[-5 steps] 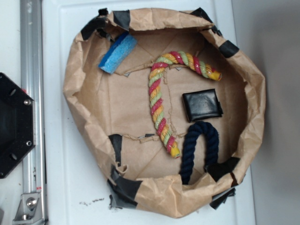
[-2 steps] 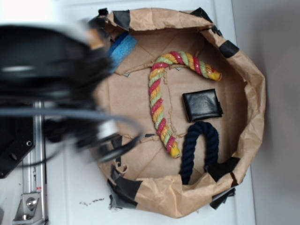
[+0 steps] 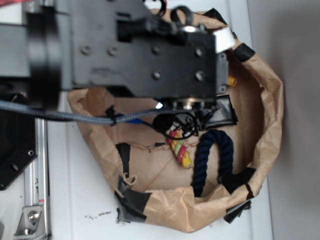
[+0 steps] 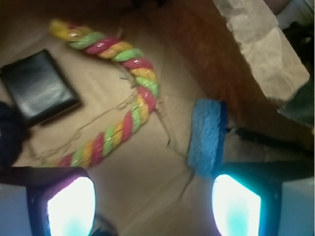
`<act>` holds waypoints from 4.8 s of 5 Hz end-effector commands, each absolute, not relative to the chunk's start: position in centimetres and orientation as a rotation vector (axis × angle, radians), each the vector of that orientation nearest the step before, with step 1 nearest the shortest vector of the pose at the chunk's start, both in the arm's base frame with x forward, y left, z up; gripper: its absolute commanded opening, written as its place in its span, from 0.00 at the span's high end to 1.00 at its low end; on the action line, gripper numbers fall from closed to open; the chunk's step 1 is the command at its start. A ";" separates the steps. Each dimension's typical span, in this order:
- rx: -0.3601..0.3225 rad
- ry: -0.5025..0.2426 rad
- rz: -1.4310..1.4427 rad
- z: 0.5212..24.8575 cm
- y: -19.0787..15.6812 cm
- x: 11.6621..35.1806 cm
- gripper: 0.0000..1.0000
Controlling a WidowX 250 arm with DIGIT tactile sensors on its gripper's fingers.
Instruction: Grab the blue sponge.
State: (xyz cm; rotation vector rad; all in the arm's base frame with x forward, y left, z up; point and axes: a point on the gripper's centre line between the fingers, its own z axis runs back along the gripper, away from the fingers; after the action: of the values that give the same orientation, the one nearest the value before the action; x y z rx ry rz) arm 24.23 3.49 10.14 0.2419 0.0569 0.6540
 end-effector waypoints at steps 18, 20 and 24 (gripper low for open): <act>0.177 -0.052 0.538 3.2 6.2 20.9 0.00; 0.223 -0.044 0.618 7.3 7.3 20.3 0.00; 0.221 -0.046 0.614 2.4 7.6 20.8 0.00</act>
State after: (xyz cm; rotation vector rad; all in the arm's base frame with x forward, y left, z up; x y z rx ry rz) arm 21.27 6.38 2.34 0.2223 -0.0219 0.5866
